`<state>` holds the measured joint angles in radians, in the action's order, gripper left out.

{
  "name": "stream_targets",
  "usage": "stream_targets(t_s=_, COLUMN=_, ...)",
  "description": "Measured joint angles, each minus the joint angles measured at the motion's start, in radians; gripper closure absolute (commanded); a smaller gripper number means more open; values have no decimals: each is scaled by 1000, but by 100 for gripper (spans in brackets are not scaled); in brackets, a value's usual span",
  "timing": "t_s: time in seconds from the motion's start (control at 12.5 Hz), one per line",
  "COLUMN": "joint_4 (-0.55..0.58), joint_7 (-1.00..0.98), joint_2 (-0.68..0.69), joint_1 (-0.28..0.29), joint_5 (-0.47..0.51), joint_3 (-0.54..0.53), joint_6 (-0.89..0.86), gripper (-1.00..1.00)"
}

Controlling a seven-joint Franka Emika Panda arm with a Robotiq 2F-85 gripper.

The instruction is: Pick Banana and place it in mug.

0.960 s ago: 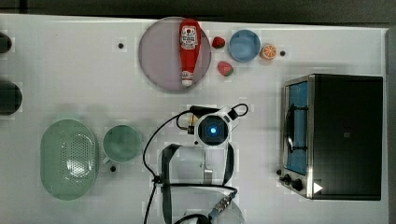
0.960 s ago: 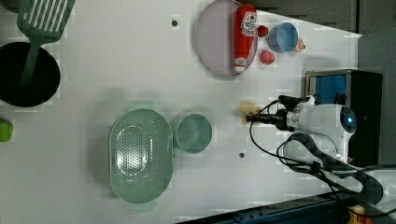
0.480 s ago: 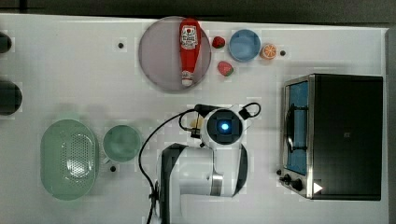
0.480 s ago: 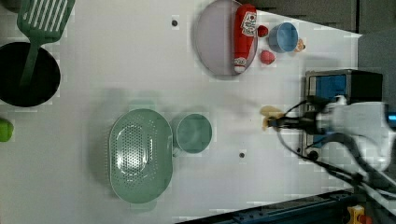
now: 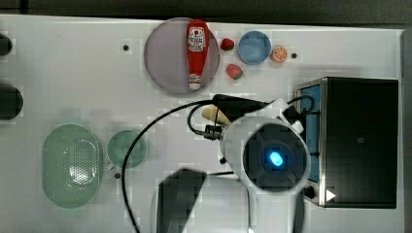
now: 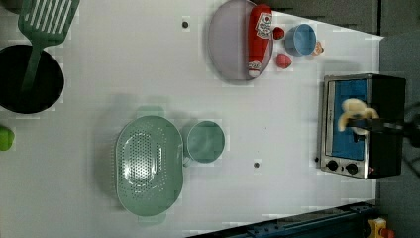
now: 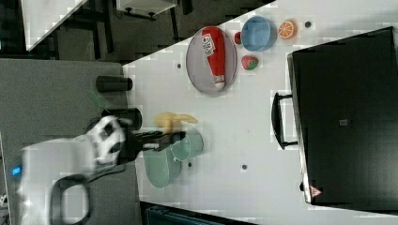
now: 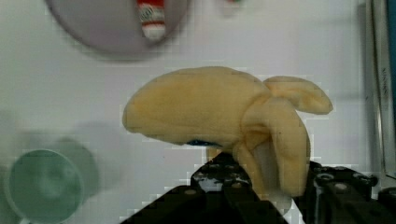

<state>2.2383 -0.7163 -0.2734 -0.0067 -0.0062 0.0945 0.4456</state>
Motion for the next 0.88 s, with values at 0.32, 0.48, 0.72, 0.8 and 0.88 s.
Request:
stream_targets(t_s=0.32, joint_4=-150, joint_7=34, joint_2=-29, joint_1=-9, joint_5=-36, joint_3=-60, joint_6=-242, gripper=38)
stream_targets(t_s=0.48, joint_4=-170, joint_7=122, joint_2=-16, joint_1=2, joint_5=14, joint_3=-106, joint_6=-276, gripper=38)
stream_targets(t_s=0.72, joint_4=-170, joint_7=279, joint_2=29, joint_1=24, joint_5=72, joint_3=-234, joint_6=-291, gripper=38)
stream_targets(t_s=0.8, joint_4=-174, joint_7=350, joint_2=61, joint_1=39, joint_5=83, joint_3=-282, joint_6=-278, gripper=38)
stream_targets(t_s=0.88, joint_4=-174, joint_7=415, joint_2=88, joint_1=45, joint_5=88, joint_3=-338, joint_6=-246, gripper=38)
